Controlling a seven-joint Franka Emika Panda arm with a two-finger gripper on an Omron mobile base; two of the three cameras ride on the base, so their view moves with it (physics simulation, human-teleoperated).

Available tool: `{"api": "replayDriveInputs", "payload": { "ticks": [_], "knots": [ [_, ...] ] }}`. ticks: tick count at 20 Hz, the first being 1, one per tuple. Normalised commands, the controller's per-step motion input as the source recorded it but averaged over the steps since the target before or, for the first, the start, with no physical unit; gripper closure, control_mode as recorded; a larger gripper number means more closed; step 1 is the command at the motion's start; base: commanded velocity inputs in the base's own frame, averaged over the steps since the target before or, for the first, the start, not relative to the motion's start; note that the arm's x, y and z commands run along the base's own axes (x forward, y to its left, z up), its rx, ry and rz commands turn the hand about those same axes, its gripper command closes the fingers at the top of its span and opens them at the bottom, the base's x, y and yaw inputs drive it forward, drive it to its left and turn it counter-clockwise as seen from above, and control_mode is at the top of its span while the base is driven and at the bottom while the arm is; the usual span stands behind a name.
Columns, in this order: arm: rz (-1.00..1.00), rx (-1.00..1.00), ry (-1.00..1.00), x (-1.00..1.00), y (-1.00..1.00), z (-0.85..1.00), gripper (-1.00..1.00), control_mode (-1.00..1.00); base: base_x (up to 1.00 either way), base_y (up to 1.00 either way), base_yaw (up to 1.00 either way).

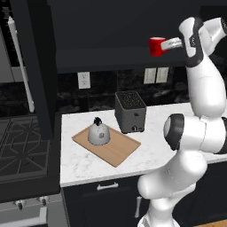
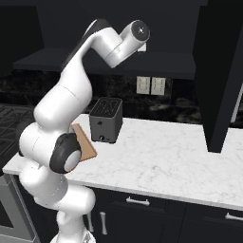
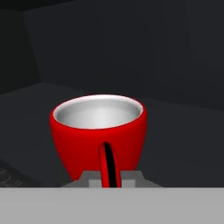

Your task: Pick the kettle from the counter and place it on the tray. Then pick the mug from the cabinet and place it on the tray. Then close the cabinet doors.

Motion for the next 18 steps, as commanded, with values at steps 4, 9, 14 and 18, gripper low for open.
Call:
{"api": "replayDriveInputs", "payload": {
  "ticks": [4,9,14,18],
  "knots": [
    [0.02,0.00,-0.01,-1.00,0.26,-0.09,1.00,-1.00,0.00,0.00,0.00],
    [0.01,0.00,-0.01,-0.98,0.33,-0.15,1.00,-1.00,0.00,0.00,0.00],
    [0.00,0.00,0.00,-0.87,0.37,-0.24,1.00,-1.00,0.00,0.00,0.00],
    [0.03,-0.02,0.00,-0.66,0.40,-0.43,1.00,-1.00,0.00,0.00,0.00]
  ]
}}
